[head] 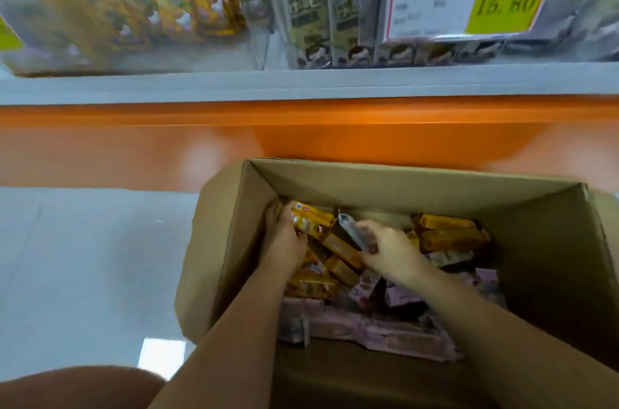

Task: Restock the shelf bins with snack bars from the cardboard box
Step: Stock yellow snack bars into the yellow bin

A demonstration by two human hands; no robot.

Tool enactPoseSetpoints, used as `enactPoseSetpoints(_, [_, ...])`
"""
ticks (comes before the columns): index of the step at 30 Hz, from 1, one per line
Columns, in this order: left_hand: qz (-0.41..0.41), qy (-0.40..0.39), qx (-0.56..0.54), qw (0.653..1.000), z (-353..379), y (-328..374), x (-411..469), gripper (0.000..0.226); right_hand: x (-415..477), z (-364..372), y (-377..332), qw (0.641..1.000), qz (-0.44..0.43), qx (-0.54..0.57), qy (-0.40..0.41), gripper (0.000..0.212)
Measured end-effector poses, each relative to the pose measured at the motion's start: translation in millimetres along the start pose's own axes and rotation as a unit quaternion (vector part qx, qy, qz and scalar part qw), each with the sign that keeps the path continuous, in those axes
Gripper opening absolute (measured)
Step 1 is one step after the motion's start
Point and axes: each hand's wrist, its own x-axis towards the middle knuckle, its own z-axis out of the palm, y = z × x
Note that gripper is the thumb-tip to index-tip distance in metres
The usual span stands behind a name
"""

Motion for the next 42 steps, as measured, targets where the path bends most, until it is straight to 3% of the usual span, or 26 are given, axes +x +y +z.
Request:
enactPoseSetpoints(6, [-0.017,-0.049,-0.048,0.997,9,-9,16,0.068,32,17,-11,0.997,-0.001,0.068,-0.042,0.060])
enactPoseSetpoints(11, [0.018,-0.046,-0.070,0.996,11,-19,22,0.062,53,24,-25,0.997,-0.006,0.016,-0.081,0.069])
enactPoseSetpoints(18, [-0.004,-0.068,-0.143,0.987,13,-19,19,0.070,65,17,-24,0.995,0.010,-0.031,-0.094,0.073])
enactPoseSetpoints(24, [-0.020,-0.087,-0.155,0.984,15,-20,14,0.075,63,23,-20,0.988,0.028,-0.091,-0.117,0.038])
enactPoseSetpoints(26, [-0.014,-0.086,-0.134,0.987,14,-22,12,0.074,61,26,-19,0.989,0.027,-0.095,-0.114,0.042])
enactPoseSetpoints(30, [0.002,-0.085,-0.084,0.993,16,-29,11,0.075,57,30,-20,0.992,0.020,-0.076,-0.102,0.056])
enactPoseSetpoints(36, [-0.008,-0.092,-0.066,0.994,20,-33,5,0.080,54,31,-17,0.998,0.039,-0.002,-0.058,0.053])
enactPoseSetpoints(42, [-0.053,-0.128,-0.157,0.978,22,-27,6,0.080,48,34,-18,0.996,0.044,0.058,-0.049,0.050])
